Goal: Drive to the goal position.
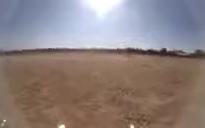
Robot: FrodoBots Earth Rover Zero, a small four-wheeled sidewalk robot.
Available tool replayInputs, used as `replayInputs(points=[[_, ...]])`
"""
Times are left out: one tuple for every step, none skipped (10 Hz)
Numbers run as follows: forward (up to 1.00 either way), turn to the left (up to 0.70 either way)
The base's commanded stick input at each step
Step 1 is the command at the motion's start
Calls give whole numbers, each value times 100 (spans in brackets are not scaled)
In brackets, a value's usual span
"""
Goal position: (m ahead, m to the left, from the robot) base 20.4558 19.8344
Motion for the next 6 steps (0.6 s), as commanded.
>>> replayInputs(points=[[100, 0], [100, 0], [100, 0], [100, 0], [100, 0], [100, 0]])
